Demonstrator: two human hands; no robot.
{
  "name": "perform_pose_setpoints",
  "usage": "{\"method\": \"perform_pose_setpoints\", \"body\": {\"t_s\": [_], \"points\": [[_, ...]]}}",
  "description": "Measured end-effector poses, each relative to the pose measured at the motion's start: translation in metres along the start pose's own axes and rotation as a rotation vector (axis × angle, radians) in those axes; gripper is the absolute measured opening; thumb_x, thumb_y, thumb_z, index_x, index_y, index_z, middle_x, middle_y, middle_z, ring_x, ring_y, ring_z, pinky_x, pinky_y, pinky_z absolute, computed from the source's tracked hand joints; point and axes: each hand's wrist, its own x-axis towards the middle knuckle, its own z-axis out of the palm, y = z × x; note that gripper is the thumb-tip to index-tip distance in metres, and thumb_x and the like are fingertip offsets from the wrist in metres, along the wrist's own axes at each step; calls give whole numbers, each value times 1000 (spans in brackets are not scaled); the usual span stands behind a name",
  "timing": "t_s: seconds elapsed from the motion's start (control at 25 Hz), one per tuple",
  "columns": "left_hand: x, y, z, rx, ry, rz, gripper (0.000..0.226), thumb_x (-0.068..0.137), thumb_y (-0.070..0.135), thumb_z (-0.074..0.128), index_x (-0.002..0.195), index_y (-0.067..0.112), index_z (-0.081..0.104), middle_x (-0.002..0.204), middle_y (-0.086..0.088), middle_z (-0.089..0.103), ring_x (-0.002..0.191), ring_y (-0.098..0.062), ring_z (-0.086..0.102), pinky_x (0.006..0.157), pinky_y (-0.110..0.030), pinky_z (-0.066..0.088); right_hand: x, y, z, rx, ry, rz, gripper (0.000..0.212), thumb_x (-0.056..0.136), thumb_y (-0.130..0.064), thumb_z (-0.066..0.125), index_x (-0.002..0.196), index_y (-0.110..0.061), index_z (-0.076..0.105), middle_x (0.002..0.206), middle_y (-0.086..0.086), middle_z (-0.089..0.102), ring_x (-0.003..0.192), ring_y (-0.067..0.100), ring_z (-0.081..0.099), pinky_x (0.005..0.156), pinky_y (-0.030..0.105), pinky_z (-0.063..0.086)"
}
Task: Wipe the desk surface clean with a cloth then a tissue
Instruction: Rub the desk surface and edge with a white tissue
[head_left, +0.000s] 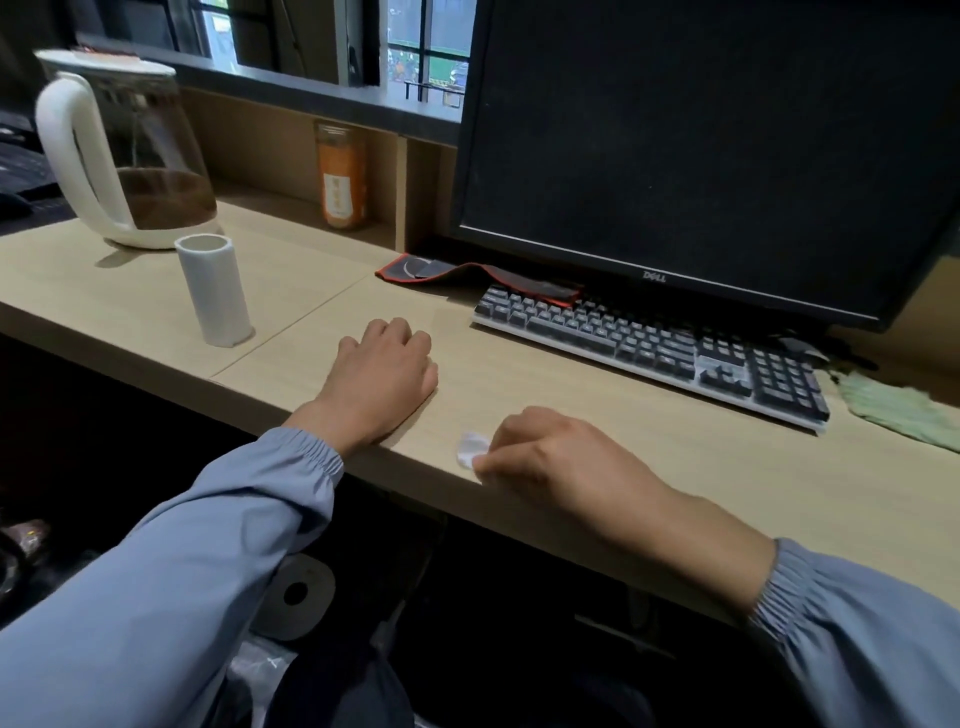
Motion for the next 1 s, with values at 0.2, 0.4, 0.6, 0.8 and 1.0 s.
{"method": "perform_pose_setpoints", "body": {"t_s": [0.2,0.4,0.6,0.8,1.0], "points": [[3,29,6,-181,-54,-72,41,104,47,36,134,27,56,139,1,51,129,-22,43,105,-56,30,19,46,-3,-124,71,106,25,98,-21,56,105,-18,80,89,6,70,82,25,65,73,39,55],[-2,26,11,-137,-41,-46,39,103,50,34,131,29,52,137,3,48,126,-21,43,109,-59,29,53,100,-3,-247,55,349,24,96,-9,57,96,-15,80,91,8,69,85,29,66,76,40,55],[1,28,13,-126,-32,-44,36,101,50,35,125,29,50,130,3,47,120,-22,42,103,-57,30,48,82,-3,-238,-3,171,22,100,-20,58,106,-20,79,92,1,65,83,22,64,69,32,51],[-1,26,11,-152,-54,-51,39,101,52,34,129,31,50,134,4,47,124,-21,42,108,-57,30,73,112,-3,-375,-65,357,32,106,-23,46,110,-9,75,104,9,64,96,34,65,77,36,51],[-2,27,12,-128,-52,-45,39,102,52,33,129,29,50,134,2,47,123,-23,42,107,-57,31,38,96,-5,-336,-36,231,26,100,-11,55,109,-19,78,96,3,63,85,26,66,73,39,56]]}}
